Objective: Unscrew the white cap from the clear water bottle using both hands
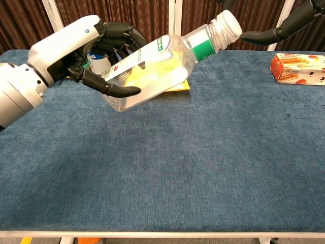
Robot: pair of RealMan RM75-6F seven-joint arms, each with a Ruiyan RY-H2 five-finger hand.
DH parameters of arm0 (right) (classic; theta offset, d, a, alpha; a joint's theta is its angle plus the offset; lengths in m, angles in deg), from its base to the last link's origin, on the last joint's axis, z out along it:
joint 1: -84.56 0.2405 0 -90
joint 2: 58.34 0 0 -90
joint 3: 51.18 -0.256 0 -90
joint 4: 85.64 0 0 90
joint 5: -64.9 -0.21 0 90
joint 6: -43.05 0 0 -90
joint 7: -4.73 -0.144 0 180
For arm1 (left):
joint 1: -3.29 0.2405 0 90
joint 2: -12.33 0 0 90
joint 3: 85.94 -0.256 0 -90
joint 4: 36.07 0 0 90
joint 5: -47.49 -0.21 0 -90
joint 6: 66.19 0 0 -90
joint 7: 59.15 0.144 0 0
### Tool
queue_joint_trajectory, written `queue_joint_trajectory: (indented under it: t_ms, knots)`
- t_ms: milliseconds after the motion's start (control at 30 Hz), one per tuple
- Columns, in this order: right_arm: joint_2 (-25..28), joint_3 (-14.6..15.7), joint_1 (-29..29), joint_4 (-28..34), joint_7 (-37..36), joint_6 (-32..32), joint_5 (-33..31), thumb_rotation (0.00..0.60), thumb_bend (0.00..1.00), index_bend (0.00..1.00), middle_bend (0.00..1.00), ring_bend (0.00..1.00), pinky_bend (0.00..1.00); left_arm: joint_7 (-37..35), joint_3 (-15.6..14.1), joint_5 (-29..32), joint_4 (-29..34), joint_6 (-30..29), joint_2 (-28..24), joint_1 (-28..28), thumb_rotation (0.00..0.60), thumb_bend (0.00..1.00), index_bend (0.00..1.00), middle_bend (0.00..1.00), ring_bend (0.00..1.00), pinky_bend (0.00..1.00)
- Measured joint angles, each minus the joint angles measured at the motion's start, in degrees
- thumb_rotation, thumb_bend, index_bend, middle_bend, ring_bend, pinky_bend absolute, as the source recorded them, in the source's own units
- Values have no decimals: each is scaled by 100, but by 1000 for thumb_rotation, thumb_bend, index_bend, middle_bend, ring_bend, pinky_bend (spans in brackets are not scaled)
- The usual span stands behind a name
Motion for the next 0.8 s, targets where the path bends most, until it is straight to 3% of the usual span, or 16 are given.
queue_joint_trajectory:
  t_ms: [300,433,600,800]
  knots:
    - [145,15,-105,27,-143,133,82,600,232,532,222,0,0,40,-57,61,-117,109,-57,26,600,339,500,517,471,546]
    - [329,65,-254,35,-228,218,33,600,233,532,222,0,0,345,-137,230,-213,416,-187,33,600,335,492,497,438,462]
    - [450,223,-357,-67,-337,42,-178,600,233,532,220,0,0,1219,-224,673,-179,1050,-427,9,600,294,374,386,292,327]
    - [361,377,-330,-454,-268,-378,-422,600,233,532,217,0,0,2304,-238,1305,48,1414,-628,60,600,249,199,232,130,235]
